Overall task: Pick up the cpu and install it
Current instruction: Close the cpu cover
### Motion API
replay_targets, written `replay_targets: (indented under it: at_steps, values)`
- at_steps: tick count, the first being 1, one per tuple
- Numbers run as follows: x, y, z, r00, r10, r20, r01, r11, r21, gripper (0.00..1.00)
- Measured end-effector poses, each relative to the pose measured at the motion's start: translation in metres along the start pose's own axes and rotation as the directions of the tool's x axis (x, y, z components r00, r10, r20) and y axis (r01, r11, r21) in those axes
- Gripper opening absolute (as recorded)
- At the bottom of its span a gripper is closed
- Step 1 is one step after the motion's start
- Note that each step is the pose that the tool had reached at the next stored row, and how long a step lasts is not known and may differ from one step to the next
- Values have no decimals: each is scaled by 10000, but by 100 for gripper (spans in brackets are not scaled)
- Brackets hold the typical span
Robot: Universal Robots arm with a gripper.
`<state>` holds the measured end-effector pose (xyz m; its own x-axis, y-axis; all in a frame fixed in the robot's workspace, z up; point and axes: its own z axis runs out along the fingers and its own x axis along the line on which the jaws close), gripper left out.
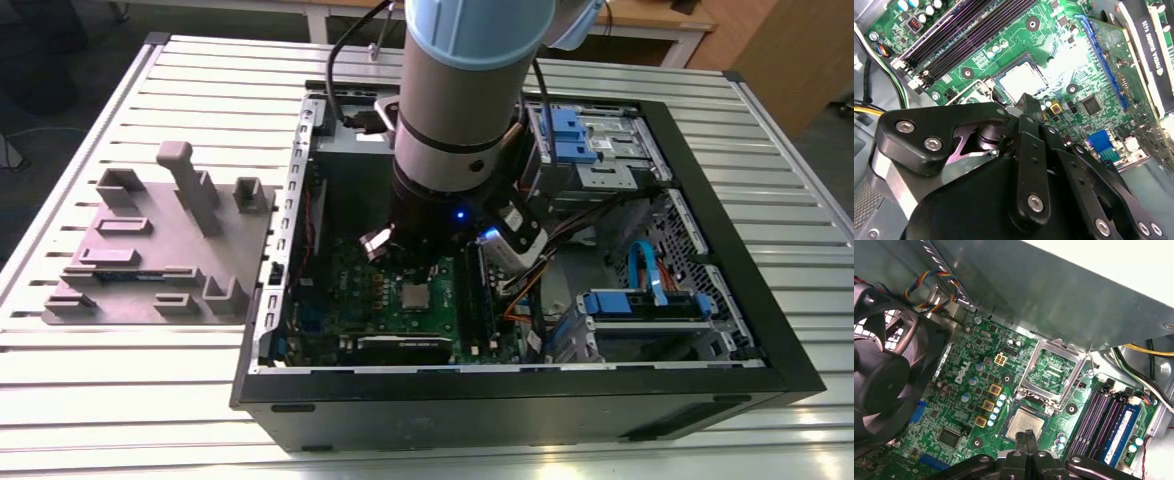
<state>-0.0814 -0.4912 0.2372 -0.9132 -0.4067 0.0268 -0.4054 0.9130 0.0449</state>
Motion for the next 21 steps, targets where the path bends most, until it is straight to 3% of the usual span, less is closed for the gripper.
replay_targets:
  at_steps: [12, 16, 20, 21]
  values:
    - [0, 0, 0, 10000, -69, -2, 69, 10000, 0, 10]
    - [0, 0, 5, 9970, -775, -34, 775, 9970, 17, 10]
    - [0, 0, 12, 9894, -1454, -65, 1454, 9894, 31, 10]
    - [0, -1, 13, 9879, -1548, -51, 1548, 9880, -1, 10]
